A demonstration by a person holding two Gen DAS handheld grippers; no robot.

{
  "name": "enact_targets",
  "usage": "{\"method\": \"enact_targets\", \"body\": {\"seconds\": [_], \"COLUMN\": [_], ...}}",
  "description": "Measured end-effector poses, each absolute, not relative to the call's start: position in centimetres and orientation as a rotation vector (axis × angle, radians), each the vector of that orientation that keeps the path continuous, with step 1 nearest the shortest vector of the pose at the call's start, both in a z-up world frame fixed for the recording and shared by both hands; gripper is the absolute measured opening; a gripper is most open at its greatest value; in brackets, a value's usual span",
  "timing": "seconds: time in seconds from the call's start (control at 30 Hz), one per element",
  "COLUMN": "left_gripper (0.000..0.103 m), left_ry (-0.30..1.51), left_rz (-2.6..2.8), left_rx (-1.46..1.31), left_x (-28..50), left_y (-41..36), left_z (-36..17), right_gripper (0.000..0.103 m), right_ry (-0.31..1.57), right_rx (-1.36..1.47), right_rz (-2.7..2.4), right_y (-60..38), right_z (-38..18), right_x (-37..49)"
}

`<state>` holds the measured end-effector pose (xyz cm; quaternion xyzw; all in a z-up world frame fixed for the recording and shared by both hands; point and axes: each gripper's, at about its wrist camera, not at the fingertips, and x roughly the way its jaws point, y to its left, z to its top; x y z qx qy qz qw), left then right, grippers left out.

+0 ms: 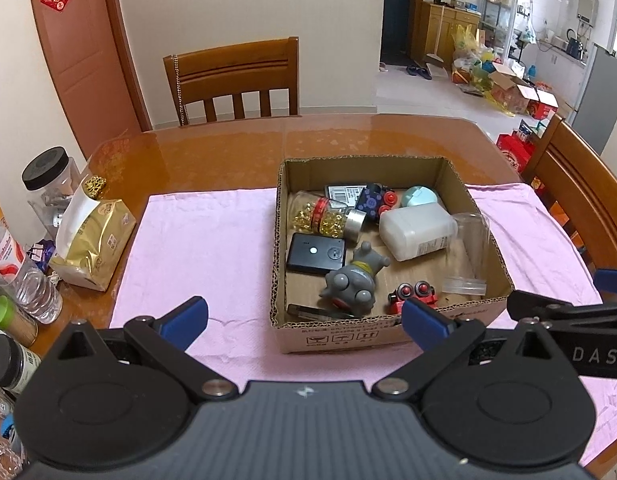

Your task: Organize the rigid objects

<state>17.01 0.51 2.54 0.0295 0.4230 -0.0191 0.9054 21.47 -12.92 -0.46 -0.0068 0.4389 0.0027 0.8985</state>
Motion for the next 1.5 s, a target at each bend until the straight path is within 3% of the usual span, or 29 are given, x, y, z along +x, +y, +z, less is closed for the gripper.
{"method": "enact_targets", "body": {"seconds": [1.5], "left_gripper": [0.102], "left_ry": [0.879], "left_rz": [-0.015], "left_rx": [0.087], "left_x": [17.12], "left_y": [0.12], "left_z": [2.59], "right_gripper": [0.103], "right_ry": [0.908], "right_rx": [-0.016], "right_rz": [0.003], "right_y": [-12.82], "right_z": [-0.40], "right_x": [21.61]}}
